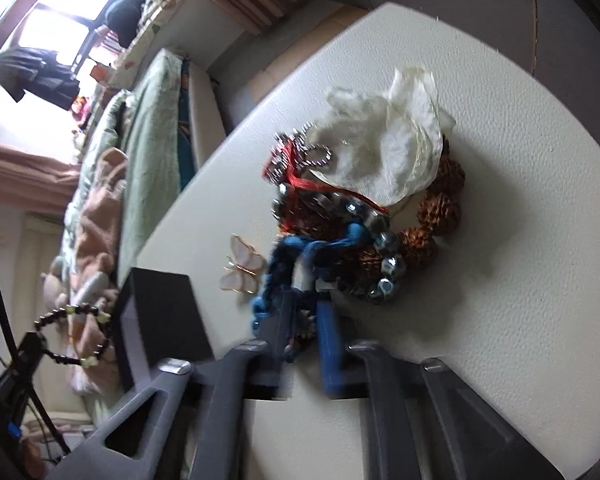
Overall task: Organize jewelry
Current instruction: 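Carry the dark bracelet into the black box with the left tool while the right tool grasps the blue bracelet, then lower the blue bracelet into the black box and open the right tool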
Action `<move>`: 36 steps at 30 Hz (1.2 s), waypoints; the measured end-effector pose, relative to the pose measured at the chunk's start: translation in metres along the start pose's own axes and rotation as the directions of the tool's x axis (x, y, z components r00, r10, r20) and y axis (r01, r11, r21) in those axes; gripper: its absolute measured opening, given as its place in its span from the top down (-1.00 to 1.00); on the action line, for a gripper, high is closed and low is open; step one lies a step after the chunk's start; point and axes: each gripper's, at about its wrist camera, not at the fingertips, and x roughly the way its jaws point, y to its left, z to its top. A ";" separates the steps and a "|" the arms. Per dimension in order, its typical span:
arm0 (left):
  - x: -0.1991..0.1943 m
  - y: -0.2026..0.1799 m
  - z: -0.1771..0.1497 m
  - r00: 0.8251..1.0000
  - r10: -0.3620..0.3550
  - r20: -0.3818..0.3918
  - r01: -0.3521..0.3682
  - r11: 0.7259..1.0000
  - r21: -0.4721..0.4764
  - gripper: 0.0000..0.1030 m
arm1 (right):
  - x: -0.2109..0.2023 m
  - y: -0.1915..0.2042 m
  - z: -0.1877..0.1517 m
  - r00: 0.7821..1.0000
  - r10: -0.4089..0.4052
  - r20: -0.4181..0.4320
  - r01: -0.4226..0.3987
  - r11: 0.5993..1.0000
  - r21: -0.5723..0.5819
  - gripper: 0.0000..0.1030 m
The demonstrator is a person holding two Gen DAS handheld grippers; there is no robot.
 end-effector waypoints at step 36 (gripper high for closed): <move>-0.037 0.067 0.014 0.998 0.060 0.000 -0.058 0.970 -0.235 -0.85 | -0.062 0.128 -0.043 0.988 0.147 -0.043 -0.152 0.931 -0.332 -0.50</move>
